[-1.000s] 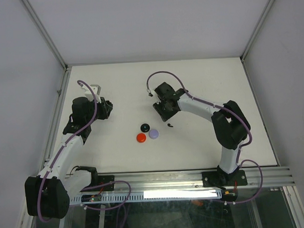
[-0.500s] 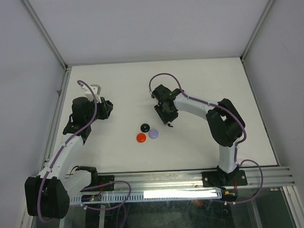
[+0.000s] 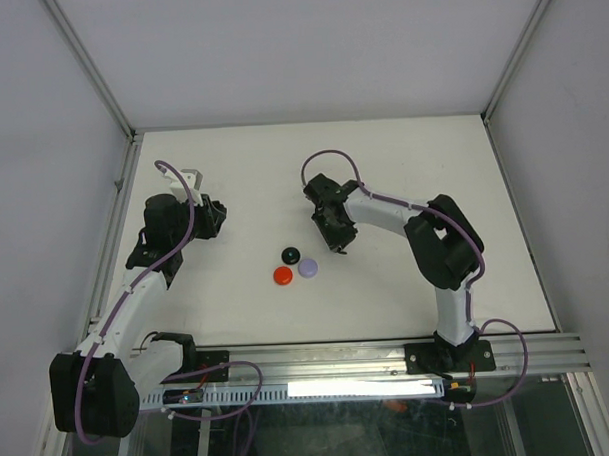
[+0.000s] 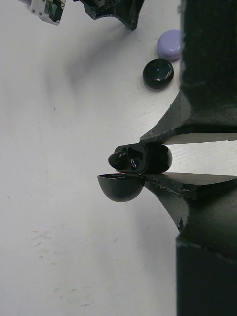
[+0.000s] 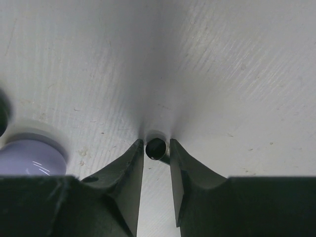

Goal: Insert the wireless bluetooth earbuds into the charging case
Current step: Pick up the earbud from the center of the board, then place the earbud in the charging case.

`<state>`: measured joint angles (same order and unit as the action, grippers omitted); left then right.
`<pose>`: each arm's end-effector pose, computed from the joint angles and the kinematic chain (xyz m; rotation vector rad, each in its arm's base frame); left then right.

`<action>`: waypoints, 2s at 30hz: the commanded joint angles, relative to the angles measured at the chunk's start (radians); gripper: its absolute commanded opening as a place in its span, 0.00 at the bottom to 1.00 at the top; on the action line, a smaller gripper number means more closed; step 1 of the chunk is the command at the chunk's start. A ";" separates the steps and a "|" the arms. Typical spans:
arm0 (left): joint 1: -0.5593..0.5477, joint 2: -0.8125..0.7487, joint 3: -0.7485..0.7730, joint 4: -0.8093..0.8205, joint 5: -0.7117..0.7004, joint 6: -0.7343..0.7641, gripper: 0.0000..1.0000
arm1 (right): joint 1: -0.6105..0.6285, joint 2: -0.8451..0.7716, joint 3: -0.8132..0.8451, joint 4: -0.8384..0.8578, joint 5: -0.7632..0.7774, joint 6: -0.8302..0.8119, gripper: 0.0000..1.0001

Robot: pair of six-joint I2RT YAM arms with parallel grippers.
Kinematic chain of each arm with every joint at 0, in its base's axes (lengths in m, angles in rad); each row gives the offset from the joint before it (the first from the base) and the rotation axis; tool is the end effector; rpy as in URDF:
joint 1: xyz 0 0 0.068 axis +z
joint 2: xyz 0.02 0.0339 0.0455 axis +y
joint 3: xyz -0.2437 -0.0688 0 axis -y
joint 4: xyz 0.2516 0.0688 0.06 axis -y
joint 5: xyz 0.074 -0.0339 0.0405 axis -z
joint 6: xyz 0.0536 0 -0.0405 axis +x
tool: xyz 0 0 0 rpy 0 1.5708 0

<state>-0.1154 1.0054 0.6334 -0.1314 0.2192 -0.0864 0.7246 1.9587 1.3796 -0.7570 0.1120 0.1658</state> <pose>0.2532 -0.0411 0.2228 0.1650 2.0732 -0.3507 0.2924 0.2508 0.1278 -0.7765 2.7754 0.0005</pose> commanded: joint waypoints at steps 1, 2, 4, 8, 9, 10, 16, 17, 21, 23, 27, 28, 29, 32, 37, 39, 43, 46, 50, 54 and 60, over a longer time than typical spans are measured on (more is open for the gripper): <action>0.014 -0.028 0.013 0.055 0.026 0.016 0.04 | 0.006 -0.002 -0.018 0.020 0.015 0.025 0.29; 0.014 -0.028 0.012 0.056 0.026 0.016 0.04 | 0.006 -0.003 -0.020 0.019 0.012 0.028 0.28; 0.014 -0.028 0.013 0.058 0.029 0.016 0.04 | 0.006 -0.012 -0.030 0.019 0.006 0.030 0.26; 0.014 -0.027 0.011 0.064 0.040 0.014 0.04 | 0.006 -0.025 -0.053 0.022 -0.007 0.040 0.23; 0.013 -0.028 0.010 0.066 0.042 0.014 0.04 | 0.006 -0.026 -0.057 0.023 -0.011 0.041 0.21; 0.014 -0.028 0.010 0.066 0.043 0.014 0.04 | 0.006 -0.026 -0.061 0.022 -0.015 0.042 0.21; 0.014 -0.041 0.000 0.089 0.065 0.013 0.03 | 0.006 -0.073 -0.083 0.048 -0.024 0.034 0.11; 0.013 -0.045 -0.005 0.098 0.075 0.013 0.03 | 0.005 -0.091 -0.084 0.055 -0.027 0.028 0.11; 0.013 -0.073 -0.035 0.166 0.129 0.026 0.00 | 0.004 -0.168 -0.090 0.088 -0.064 -0.002 0.09; 0.014 -0.091 -0.053 0.203 0.176 0.051 0.00 | 0.004 -0.215 -0.093 0.110 -0.085 -0.013 0.08; 0.014 -0.134 -0.102 0.311 0.270 0.058 0.00 | 0.001 -0.312 -0.085 0.149 -0.150 -0.039 0.06; 0.013 -0.142 -0.113 0.340 0.291 0.049 0.00 | 0.001 -0.333 -0.077 0.155 -0.163 -0.044 0.06; 0.013 -0.148 -0.120 0.370 0.316 0.041 0.00 | 0.001 -0.353 -0.071 0.166 -0.175 -0.047 0.06; 0.013 -0.159 -0.142 0.454 0.377 0.026 0.00 | 0.001 -0.424 -0.056 0.213 -0.225 -0.053 0.05; 0.011 -0.155 -0.167 0.648 0.483 -0.058 0.00 | -0.001 -0.521 -0.040 0.333 -0.353 -0.041 0.05; 0.003 -0.152 -0.179 0.724 0.509 -0.097 0.00 | -0.001 -0.548 -0.037 0.382 -0.403 -0.026 0.05; -0.033 -0.153 -0.204 0.827 0.499 -0.122 0.00 | 0.001 -0.604 -0.063 0.521 -0.476 0.021 0.02; -0.066 -0.145 -0.212 0.872 0.496 -0.112 0.00 | 0.001 -0.637 -0.092 0.612 -0.521 0.052 0.01; -0.128 -0.138 -0.238 0.958 0.479 -0.061 0.00 | 0.002 -0.657 -0.116 0.718 -0.600 0.099 0.01; -0.189 -0.144 -0.283 1.066 0.468 0.036 0.01 | 0.013 -0.686 -0.164 0.849 -0.656 0.153 0.00; -0.218 -0.113 -0.291 1.156 0.491 0.053 0.03 | 0.054 -0.687 -0.185 0.950 -0.698 0.193 0.00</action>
<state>-0.3237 0.8753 0.3443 0.8604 0.6876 -0.0807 0.7437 1.3048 1.1942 0.0315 -0.5209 0.3069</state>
